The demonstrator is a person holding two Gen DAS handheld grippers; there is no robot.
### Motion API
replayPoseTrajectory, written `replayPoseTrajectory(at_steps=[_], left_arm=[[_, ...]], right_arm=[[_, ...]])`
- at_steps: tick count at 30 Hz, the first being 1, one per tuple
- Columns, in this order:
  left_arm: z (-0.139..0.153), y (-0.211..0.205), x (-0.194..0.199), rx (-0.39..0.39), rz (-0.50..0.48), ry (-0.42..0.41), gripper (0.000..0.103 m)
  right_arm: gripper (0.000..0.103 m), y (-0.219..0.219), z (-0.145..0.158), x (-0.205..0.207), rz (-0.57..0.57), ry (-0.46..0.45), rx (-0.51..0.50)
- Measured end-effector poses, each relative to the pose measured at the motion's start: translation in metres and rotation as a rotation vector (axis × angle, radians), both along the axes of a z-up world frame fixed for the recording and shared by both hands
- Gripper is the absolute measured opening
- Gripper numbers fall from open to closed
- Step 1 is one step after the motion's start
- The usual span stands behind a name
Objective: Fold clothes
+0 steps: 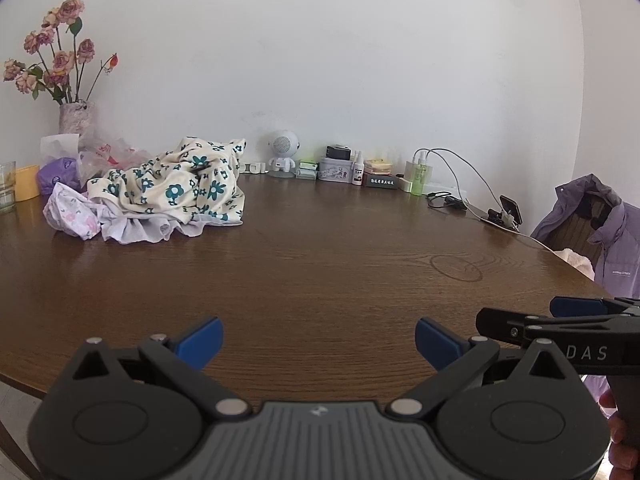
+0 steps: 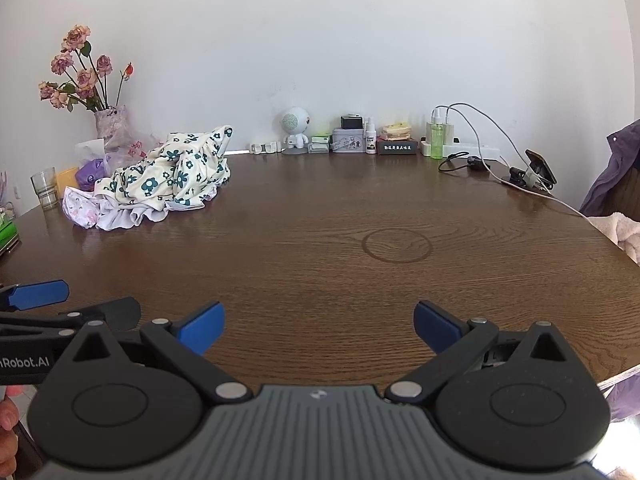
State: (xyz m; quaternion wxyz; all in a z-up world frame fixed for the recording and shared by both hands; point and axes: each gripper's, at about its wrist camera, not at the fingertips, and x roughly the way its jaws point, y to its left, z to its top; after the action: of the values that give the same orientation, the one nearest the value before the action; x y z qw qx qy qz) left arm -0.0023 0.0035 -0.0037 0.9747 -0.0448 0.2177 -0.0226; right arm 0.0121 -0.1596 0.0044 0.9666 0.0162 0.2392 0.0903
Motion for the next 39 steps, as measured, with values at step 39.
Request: replayPoseTrajectory(at_steps=[39], left_arm=[[-0.006, 0.0053, 0.0012, 0.015, 0.028, 0.02, 0.103]], right_arm=[[0.103, 0.0008, -0.001, 0.0007, 0.001, -0.003, 0.004]])
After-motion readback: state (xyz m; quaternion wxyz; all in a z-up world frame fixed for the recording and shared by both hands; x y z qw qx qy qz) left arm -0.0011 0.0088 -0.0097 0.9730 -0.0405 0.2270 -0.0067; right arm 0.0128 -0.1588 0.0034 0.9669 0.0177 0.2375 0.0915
